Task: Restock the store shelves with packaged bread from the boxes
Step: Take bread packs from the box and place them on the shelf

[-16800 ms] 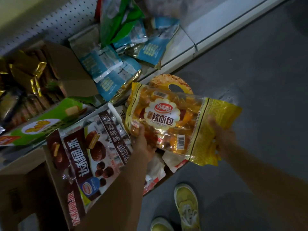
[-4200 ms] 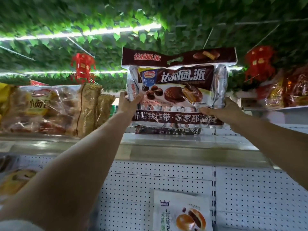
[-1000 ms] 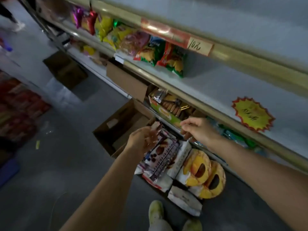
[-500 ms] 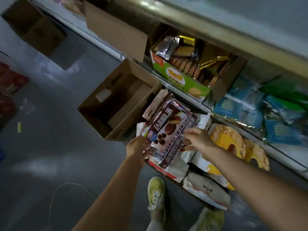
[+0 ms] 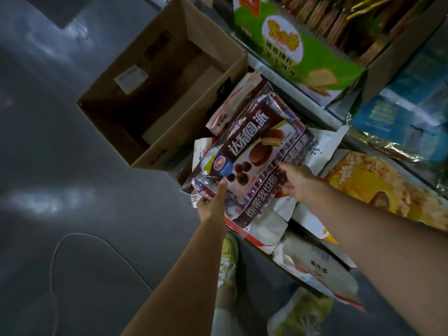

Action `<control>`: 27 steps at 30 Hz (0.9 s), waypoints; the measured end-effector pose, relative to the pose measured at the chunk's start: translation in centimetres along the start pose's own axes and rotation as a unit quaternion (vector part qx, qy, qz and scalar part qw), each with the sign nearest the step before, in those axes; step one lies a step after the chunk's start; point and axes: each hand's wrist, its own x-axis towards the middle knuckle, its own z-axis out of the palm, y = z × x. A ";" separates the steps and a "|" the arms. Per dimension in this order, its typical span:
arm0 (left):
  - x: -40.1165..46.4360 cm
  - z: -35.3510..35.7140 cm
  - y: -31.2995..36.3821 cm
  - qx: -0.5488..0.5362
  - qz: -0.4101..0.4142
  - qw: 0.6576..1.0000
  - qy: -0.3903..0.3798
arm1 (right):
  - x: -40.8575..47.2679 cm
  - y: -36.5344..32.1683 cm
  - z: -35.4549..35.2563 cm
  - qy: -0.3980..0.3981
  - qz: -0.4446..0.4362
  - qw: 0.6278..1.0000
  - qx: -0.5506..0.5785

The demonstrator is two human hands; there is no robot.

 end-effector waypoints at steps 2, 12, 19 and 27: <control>0.8 0.0 -0.3 -0.002 -0.010 1.000 -0.019 | 1.3 0.5 0.3 -0.025 0.018 0.999 0.018; 3.6 0.5 -0.5 -0.076 0.031 0.996 -0.046 | 3.7 1.8 1.4 -0.070 0.012 0.979 0.191; 3.5 -0.1 0.9 -0.085 0.101 0.991 -0.017 | 2.9 1.2 2.2 -0.094 -0.012 0.973 0.211; -0.5 -2.1 2.0 -0.111 0.110 0.987 -0.025 | -1.0 1.1 0.6 -0.111 -0.033 0.967 0.226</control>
